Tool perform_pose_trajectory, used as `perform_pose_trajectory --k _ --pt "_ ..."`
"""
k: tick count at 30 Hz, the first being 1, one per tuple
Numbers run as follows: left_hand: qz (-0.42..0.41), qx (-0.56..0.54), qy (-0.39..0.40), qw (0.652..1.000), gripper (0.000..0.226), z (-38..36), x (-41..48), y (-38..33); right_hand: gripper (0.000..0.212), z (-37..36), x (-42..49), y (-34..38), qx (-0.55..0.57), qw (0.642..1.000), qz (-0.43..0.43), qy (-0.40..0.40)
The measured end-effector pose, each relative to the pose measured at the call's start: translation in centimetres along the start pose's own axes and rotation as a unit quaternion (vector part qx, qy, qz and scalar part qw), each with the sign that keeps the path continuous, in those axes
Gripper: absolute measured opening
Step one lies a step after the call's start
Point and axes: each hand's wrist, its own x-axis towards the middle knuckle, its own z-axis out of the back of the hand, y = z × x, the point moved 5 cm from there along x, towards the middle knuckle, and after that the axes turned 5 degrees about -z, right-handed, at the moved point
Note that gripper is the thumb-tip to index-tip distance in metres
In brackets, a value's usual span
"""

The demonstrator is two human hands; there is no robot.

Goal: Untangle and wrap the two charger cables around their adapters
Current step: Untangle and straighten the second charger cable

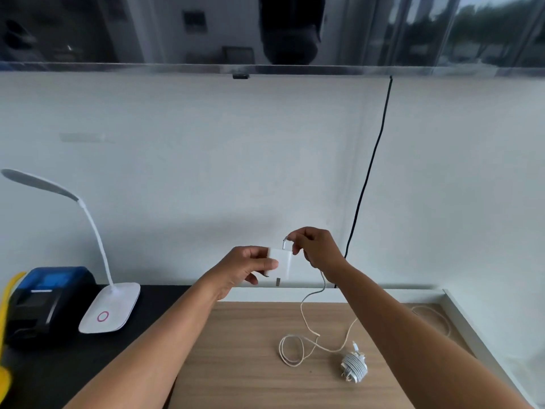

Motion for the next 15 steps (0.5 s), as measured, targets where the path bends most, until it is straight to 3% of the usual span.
perform_pose_trajectory --k 2,8,11,15 --pt "0.005 -0.015 0.013 1.0 0.03 -0.2 0.2 0.2 0.016 0.0 0.2 -0.1 0.006 1.0 -0.015 -0.012" --pt "0.072 -0.145 0.002 0.987 0.035 -1.2 0.8 2.1 0.015 -0.3 0.3 -0.8 0.01 0.997 -0.044 -0.057" --pt "0.111 -0.166 0.013 0.98 0.045 -2.4 0.6 2.7 0.015 -0.6 0.0 -0.6 -0.063 0.996 -0.017 -0.063" --pt "0.086 -0.127 -0.022 0.988 0.059 -3.4 0.6 2.5 0.017 -0.6 -0.3 -1.0 -0.073 0.995 -0.027 -0.063"
